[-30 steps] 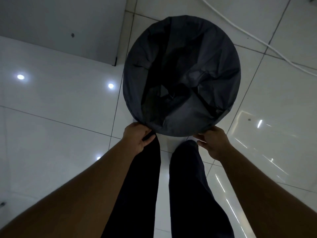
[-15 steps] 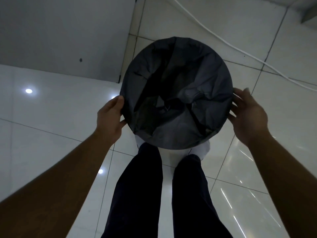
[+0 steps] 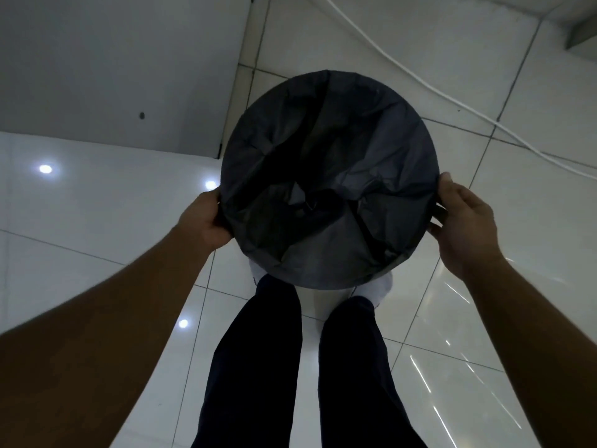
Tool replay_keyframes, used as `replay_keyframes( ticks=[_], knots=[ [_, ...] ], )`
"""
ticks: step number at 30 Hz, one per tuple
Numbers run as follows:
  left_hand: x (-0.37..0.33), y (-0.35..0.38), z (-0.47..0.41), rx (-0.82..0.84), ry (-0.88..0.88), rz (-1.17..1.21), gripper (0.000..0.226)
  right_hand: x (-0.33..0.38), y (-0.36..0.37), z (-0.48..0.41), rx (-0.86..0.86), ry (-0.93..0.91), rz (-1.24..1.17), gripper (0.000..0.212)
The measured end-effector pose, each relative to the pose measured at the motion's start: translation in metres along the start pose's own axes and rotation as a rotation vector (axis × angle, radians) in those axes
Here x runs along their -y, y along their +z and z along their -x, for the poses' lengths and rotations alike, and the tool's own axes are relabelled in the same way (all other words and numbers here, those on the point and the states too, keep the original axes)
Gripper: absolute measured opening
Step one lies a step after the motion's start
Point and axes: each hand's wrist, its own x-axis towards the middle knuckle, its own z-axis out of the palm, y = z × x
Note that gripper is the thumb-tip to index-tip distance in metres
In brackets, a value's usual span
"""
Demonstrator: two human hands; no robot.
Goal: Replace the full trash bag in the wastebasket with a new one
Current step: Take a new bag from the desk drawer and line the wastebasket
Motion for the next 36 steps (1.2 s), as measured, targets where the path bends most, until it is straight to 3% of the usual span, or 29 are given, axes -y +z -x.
replay_keyframes(
  ticks=[5,8,10,12,14,18,20,25,26,28,29,30,31,33,35,36],
  knots=[
    [-0.018,0.000,-0.021,-0.154,-0.117,-0.222,0.026,0.006,-0.001,-0.010,0.004,0.040,0.126,0.040],
    [-0.026,0.000,-0.019,-0.208,0.187,-0.159,0.018,0.019,0.001,-0.016,-0.090,-0.059,0.236,0.040],
    [-0.035,0.012,-0.010,-0.126,0.399,-0.115,0.017,0.032,0.006,-0.019,-0.098,-0.154,0.201,0.042],
    [-0.045,0.027,0.000,0.003,0.455,-0.189,0.019,0.045,0.017,-0.021,-0.025,-0.190,0.118,0.045],
    [-0.050,0.038,0.002,0.072,0.448,-0.401,0.031,0.055,0.028,-0.023,0.058,-0.182,0.128,0.050],
    [-0.055,0.042,-0.007,-0.032,0.423,-0.708,0.053,0.051,0.037,-0.030,0.121,-0.179,0.367,0.056],
    [-0.053,0.038,-0.011,-0.056,0.370,-0.764,0.064,0.046,0.035,-0.032,0.117,-0.179,0.478,0.059],
    [-0.036,0.030,-0.007,-0.118,0.257,-0.860,0.067,0.038,0.030,-0.036,0.175,-0.143,0.710,0.060],
    [-0.030,0.029,-0.005,-0.201,0.362,-0.904,0.061,0.035,0.030,-0.034,0.122,-0.193,0.749,0.056],
    [-0.017,0.031,0.007,-0.441,0.827,-0.984,0.038,0.031,0.032,-0.026,-0.115,-0.492,0.871,0.039],
    [-0.008,0.035,0.016,-0.464,1.085,-0.990,0.026,0.030,0.036,-0.017,-0.218,-0.689,0.935,0.031],
    [0.003,0.041,0.023,-0.370,1.257,-1.008,0.017,0.028,0.043,-0.007,-0.247,-0.867,0.984,0.025],
    [0.016,0.047,0.028,-0.195,1.324,-1.076,0.012,0.024,0.051,0.002,-0.167,-1.007,1.018,0.021],
    [0.044,0.053,0.023,0.140,1.246,-1.347,0.018,0.003,0.067,0.008,0.197,-1.143,1.124,0.023],
    [0.065,0.050,0.005,0.212,1.084,-1.790,0.045,-0.025,0.079,0.001,0.504,-1.050,1.444,0.039],
    [0.070,0.045,-0.005,0.195,0.985,-2.031,0.062,-0.034,0.081,-0.005,0.573,-0.944,1.653,0.054]
  ],
)
